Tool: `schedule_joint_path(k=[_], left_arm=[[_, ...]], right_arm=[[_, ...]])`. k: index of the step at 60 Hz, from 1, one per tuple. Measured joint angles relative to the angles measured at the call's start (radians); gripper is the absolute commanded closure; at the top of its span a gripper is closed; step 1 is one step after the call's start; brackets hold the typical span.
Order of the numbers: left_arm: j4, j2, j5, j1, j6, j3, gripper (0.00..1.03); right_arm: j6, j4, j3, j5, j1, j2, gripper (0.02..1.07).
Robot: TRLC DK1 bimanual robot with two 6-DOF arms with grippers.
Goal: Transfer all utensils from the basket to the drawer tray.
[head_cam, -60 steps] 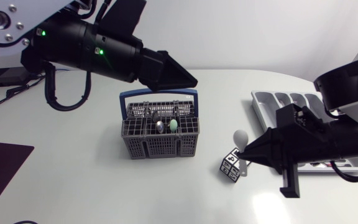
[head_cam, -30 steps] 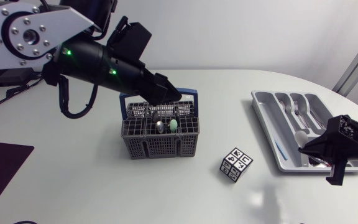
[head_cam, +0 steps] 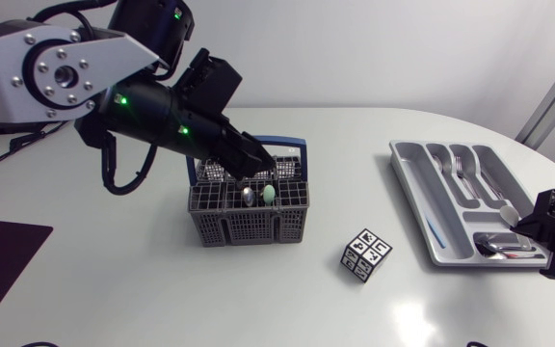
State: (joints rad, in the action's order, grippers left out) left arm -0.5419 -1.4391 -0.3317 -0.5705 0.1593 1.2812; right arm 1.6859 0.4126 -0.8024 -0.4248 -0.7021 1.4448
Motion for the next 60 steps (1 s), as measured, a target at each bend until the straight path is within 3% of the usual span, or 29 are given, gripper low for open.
schedule_joint_path(k=[11,19,49,55,60], left_arm=[[0.000,-0.002,0.033,0.000,0.021,-0.013,0.52],[0.001,-0.002,0.078,-0.009,0.034,-0.022,0.52],[0.001,-0.033,0.160,-0.042,0.068,-0.038,0.52],[0.009,-0.047,0.177,-0.055,0.074,-0.039,0.52],[0.020,-0.066,0.186,-0.062,0.074,-0.039,0.52]], right_arm=[[0.052,-0.183,0.014,0.090,-0.003,0.057,1.01],[0.091,-0.201,0.035,0.114,-0.013,0.088,0.98],[0.132,-0.229,0.097,0.116,-0.058,0.061,0.36],[0.098,-0.191,0.095,0.104,-0.059,0.020,0.18],[0.051,-0.103,0.080,0.076,-0.059,-0.005,0.15]])
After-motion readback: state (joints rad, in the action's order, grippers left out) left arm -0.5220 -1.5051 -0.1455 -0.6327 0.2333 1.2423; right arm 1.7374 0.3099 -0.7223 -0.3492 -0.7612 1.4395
